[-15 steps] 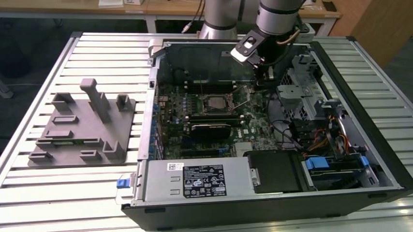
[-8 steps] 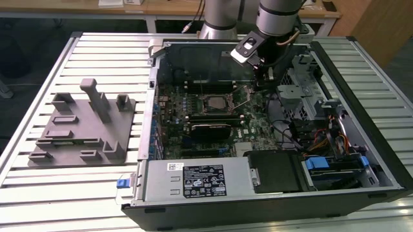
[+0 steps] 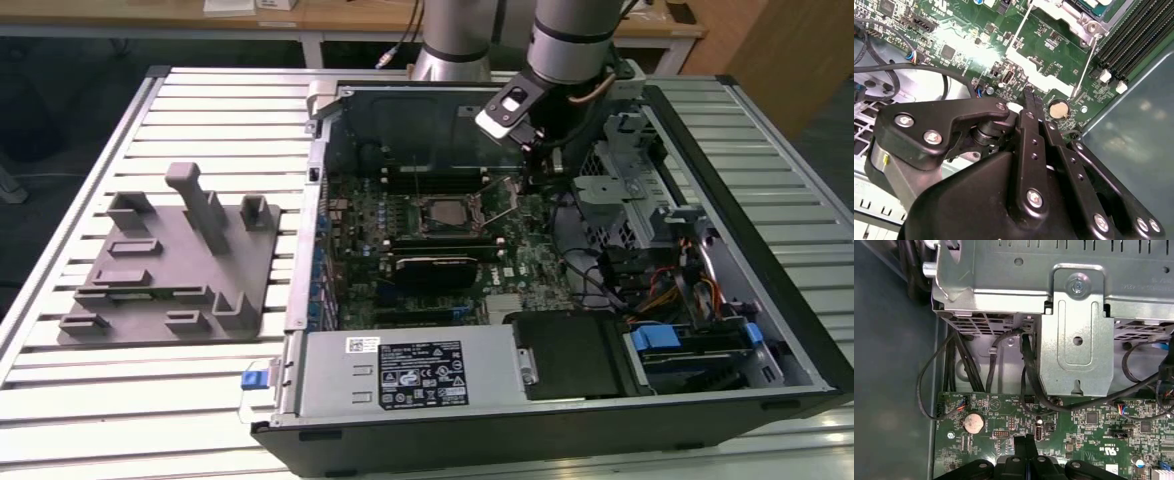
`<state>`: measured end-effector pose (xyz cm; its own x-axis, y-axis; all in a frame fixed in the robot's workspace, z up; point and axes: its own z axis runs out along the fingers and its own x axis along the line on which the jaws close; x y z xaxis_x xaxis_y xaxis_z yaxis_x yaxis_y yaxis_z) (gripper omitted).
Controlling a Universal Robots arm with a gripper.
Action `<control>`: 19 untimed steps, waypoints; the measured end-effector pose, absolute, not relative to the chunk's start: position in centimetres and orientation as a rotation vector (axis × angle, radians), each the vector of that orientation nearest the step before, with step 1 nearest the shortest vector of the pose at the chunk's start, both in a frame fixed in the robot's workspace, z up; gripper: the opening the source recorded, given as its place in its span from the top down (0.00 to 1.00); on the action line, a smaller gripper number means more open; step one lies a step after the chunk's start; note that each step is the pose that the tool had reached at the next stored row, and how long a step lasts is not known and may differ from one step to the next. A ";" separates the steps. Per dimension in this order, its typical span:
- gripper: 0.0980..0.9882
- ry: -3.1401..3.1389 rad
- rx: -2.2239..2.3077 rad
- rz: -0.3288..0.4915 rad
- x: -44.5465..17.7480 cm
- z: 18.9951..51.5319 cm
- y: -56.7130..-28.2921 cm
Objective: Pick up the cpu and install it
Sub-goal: 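Close the cpu cover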
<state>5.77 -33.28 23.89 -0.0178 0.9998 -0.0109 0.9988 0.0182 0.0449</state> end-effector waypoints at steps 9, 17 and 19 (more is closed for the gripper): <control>0.99 2.213 2.174 0.038 5.4 23.3 -33.3; 0.99 2.214 2.174 0.040 3.7 23.3 -33.3; 0.99 2.214 2.174 0.041 3.1 23.3 -33.3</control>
